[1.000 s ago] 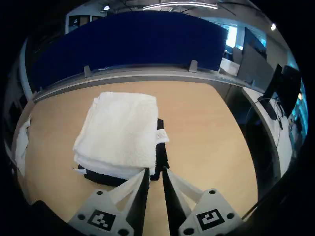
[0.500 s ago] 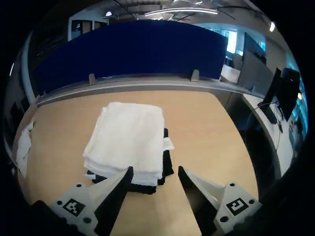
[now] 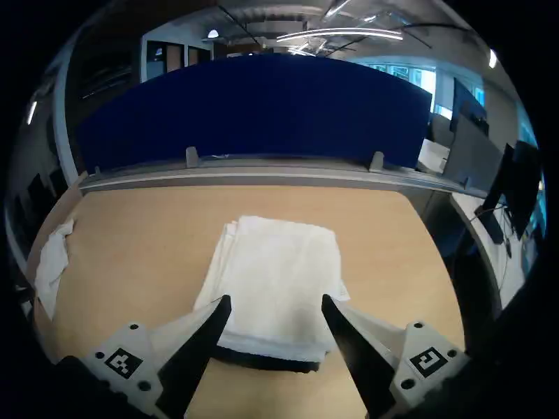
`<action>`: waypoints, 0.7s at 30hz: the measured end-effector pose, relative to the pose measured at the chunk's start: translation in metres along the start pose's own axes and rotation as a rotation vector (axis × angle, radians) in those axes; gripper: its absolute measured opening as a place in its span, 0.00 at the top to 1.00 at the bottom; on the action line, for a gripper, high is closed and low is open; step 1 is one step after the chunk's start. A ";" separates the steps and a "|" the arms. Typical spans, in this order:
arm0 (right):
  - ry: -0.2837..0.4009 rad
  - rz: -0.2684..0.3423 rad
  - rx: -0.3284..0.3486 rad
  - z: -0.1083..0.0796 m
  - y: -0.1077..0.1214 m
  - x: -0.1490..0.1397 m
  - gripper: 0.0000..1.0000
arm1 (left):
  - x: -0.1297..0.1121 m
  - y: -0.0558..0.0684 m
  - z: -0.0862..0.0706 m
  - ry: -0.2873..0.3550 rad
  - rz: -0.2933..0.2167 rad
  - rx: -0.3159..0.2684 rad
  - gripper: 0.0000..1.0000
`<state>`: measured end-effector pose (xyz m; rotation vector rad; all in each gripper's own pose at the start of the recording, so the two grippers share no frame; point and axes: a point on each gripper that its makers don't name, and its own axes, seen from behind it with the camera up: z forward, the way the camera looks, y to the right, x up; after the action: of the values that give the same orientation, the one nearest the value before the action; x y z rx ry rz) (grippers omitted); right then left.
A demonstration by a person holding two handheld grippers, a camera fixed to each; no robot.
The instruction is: Fold towel
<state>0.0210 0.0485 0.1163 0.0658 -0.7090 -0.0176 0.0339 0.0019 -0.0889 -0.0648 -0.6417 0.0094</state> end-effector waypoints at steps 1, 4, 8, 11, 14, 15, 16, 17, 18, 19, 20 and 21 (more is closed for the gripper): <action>-0.003 -0.001 0.004 0.001 -0.002 -0.001 0.00 | -0.001 -0.001 0.000 -0.001 -0.002 0.002 0.08; -0.016 -0.003 0.012 0.006 -0.008 -0.008 0.00 | -0.002 -0.004 0.000 -0.002 -0.005 0.005 0.08; -0.049 -0.009 0.014 0.013 -0.010 -0.024 0.00 | -0.003 -0.005 0.001 -0.004 -0.001 0.008 0.08; -0.070 -0.016 0.011 0.018 -0.010 -0.037 0.00 | -0.004 -0.007 0.001 -0.007 0.002 0.009 0.08; -0.084 -0.022 0.011 0.020 -0.009 -0.045 0.00 | -0.006 -0.008 0.001 -0.010 0.001 0.011 0.08; -0.088 -0.024 0.012 0.021 -0.009 -0.048 0.00 | -0.006 -0.008 0.001 -0.011 0.001 0.012 0.08; -0.090 -0.026 0.013 0.022 -0.009 -0.049 0.00 | -0.006 -0.009 0.001 -0.011 0.001 0.012 0.08; -0.092 -0.028 0.013 0.023 -0.009 -0.050 0.00 | -0.007 -0.009 0.001 -0.012 0.000 0.013 0.08; -0.093 -0.029 0.014 0.024 -0.009 -0.051 0.00 | -0.007 -0.009 0.001 -0.012 0.000 0.013 0.08; -0.090 -0.030 0.015 0.023 -0.009 -0.048 0.00 | -0.006 -0.008 0.001 -0.012 0.001 0.012 0.08; -0.087 -0.030 0.016 0.023 -0.010 -0.046 0.00 | -0.006 -0.008 0.002 -0.012 0.002 0.012 0.08; -0.083 -0.030 0.016 0.023 -0.010 -0.044 0.00 | -0.006 -0.008 0.002 -0.011 0.002 0.012 0.08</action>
<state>-0.0271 0.0389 0.1046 0.0920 -0.7915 -0.0437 0.0280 -0.0059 -0.0905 -0.0539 -0.6530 0.0156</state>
